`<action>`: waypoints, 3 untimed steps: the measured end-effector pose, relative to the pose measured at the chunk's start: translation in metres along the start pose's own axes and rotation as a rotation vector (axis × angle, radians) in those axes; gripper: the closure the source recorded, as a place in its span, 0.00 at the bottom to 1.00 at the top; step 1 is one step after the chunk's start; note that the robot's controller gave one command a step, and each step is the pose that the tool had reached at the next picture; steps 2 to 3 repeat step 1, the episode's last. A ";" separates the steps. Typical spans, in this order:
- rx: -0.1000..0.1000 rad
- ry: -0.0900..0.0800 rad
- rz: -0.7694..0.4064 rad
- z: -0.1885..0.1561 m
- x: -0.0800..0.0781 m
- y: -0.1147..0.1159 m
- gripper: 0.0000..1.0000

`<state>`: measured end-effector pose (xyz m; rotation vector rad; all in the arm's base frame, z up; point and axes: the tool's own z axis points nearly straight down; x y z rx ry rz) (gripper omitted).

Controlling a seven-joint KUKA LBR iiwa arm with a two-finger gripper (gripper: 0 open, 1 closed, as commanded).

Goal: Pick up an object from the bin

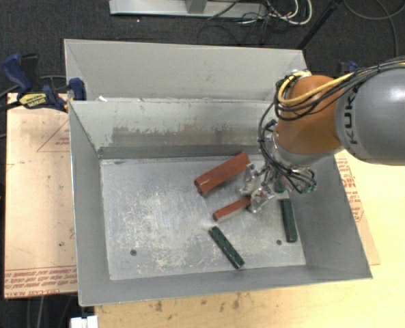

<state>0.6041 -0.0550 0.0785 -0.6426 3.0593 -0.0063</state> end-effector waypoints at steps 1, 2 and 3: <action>-0.002 0.003 0.000 0.003 0.002 0.001 0.00; -0.002 0.003 0.000 0.003 0.002 0.001 0.00; -0.002 0.003 0.000 0.003 0.002 0.001 0.00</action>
Offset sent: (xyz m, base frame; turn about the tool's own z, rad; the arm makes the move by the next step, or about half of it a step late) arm 0.0000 0.0000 0.0000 0.0000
